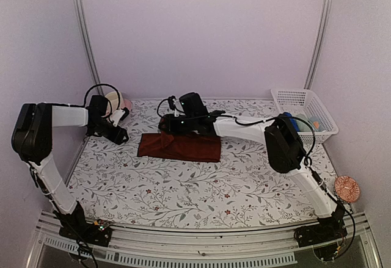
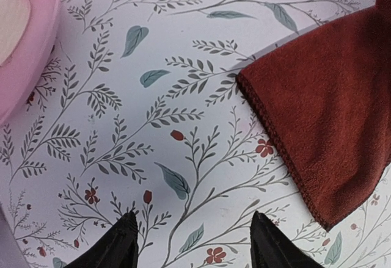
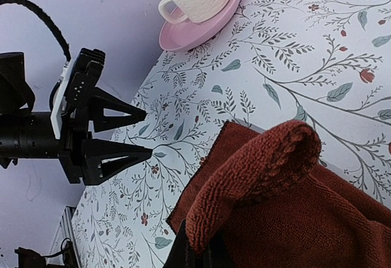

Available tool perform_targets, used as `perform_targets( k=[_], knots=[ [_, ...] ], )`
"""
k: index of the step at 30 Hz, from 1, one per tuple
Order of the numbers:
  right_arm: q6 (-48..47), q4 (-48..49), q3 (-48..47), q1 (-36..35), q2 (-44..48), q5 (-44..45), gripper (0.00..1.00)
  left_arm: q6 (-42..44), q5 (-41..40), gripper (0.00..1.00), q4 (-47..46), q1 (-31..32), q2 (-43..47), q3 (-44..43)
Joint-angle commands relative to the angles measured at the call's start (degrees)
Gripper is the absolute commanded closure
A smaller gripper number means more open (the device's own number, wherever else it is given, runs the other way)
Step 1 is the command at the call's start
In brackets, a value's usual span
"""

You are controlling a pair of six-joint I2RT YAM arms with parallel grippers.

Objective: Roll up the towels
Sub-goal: Fold the towel at the center of the board.

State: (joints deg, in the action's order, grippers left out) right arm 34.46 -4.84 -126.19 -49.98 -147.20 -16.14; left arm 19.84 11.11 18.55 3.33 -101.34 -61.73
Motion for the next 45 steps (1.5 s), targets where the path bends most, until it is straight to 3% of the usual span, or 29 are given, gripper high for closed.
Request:
perform_targets(
  k=[1,23,25,28,31,39,43,45],
  knots=[
    [2.09,6.1,-2.12,-0.93,-2.29,-3.32,0.97,-0.41,0.21,0.37,-1.76,-0.04,-0.79,0.73],
    [9.91,20.87,-4.23,-1.83,-9.59,-3.99,0.93,-0.48,0.69,0.36,-2.11,-0.09,-1.44,1.45],
    [10.5,21.47,-4.36,-1.87,-10.29,-4.03,0.87,-0.45,0.76,0.36,-2.02,-0.08,-1.57,1.38],
    [10.77,21.58,-4.38,-1.84,-10.83,-4.45,0.66,-0.47,0.64,0.36,-2.0,-0.09,-1.67,1.44],
    [10.29,22.37,-4.33,-1.96,-10.34,-6.31,0.56,-0.49,0.5,0.36,-1.95,-0.15,-2.01,1.32],
    [7.48,24.27,-3.34,-1.99,-6.0,-12.03,0.48,-0.78,-1.15,0.34,-2.33,-0.65,-1.55,0.73],
    [3.75,23.89,4.43,-1.42,1.78,-13.5,0.47,-0.02,1.96,0.31,-0.08,-1.93,-0.08,-1.82],
    [2.61,23.75,13.0,0.03,7.34,-13.91,0.48,0.8,5.42,0.3,1.52,-2.04,1.01,-3.16]
  ],
)
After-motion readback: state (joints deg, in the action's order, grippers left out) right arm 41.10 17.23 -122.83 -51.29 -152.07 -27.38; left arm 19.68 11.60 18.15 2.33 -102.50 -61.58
